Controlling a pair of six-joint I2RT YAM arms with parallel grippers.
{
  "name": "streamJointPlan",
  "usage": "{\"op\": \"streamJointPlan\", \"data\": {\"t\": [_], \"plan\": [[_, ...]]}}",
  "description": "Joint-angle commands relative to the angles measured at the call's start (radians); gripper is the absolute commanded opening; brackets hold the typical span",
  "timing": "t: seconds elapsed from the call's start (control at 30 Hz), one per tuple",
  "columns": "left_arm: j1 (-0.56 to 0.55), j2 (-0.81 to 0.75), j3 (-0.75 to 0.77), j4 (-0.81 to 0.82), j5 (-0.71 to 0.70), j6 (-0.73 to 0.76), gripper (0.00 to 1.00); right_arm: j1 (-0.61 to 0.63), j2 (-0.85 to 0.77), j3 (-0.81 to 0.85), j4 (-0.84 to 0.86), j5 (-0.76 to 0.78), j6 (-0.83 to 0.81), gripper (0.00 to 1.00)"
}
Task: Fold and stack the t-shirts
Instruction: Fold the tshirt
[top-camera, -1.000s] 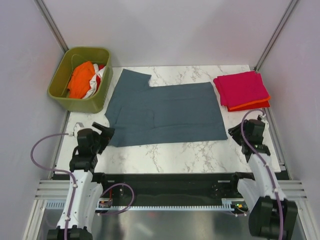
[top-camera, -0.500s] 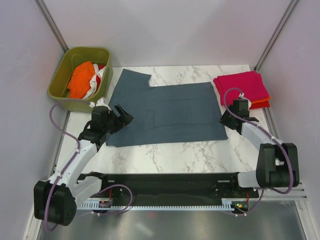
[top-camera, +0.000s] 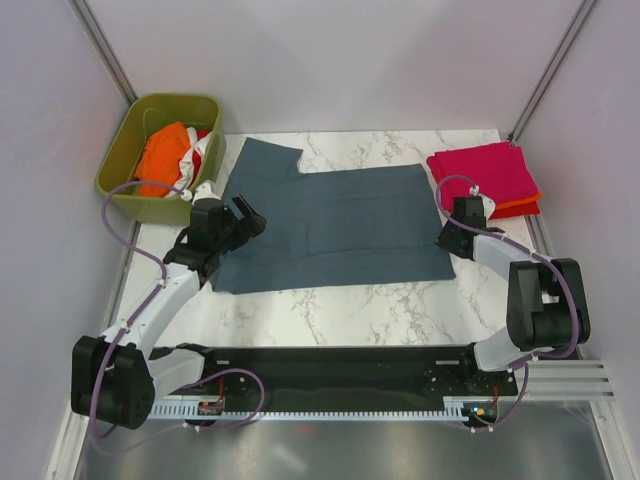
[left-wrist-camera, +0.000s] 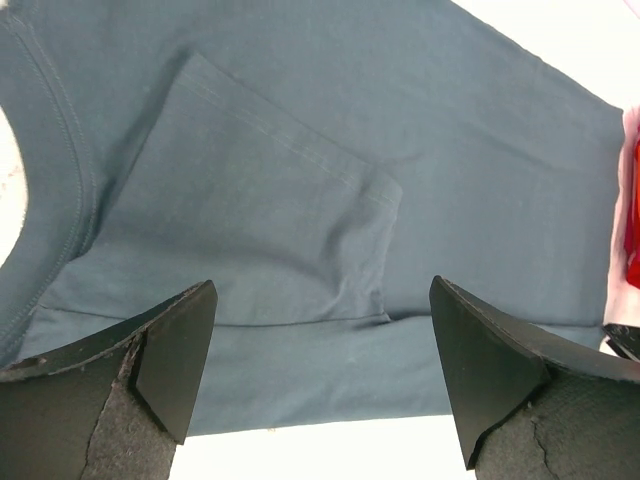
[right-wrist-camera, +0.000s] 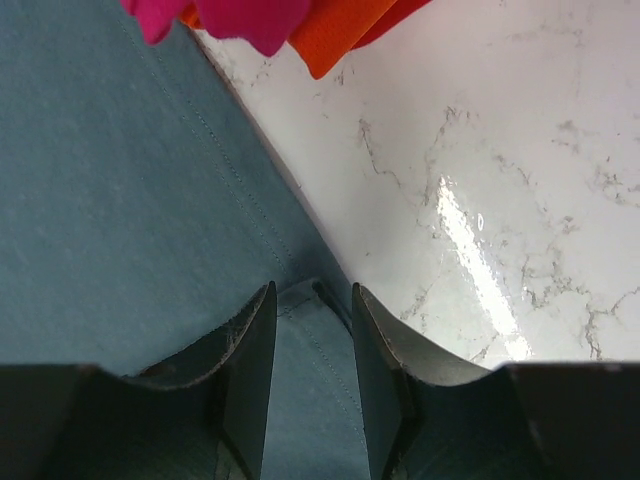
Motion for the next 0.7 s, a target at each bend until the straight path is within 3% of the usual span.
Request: {"op": "streamJointPlan", "data": {"t": [0.0, 0.27, 0.5, 0.67], "plan": [[0.000, -0.008, 0.033, 0.039, -0.047, 0.050, 0.94, 0.010, 0.008, 0.038, 0.045, 0.038, 0.004, 0.43], [0.000, -0.026, 0.017, 0.032, -0.085, 0.055, 0.94, 0.016, 0.034, 0.038, 0.066, 0.016, 0.023, 0.33], [0.002, -0.049, 0.007, 0.026, -0.099, 0.049, 0.95, 0.017, 0.007, 0.027, 0.062, 0.039, 0.026, 0.00], [0.000, -0.040, 0.004, 0.026, -0.111, 0.053, 0.95, 0.016, -0.039, 0.033, 0.045, 0.058, 0.030, 0.00]]}}
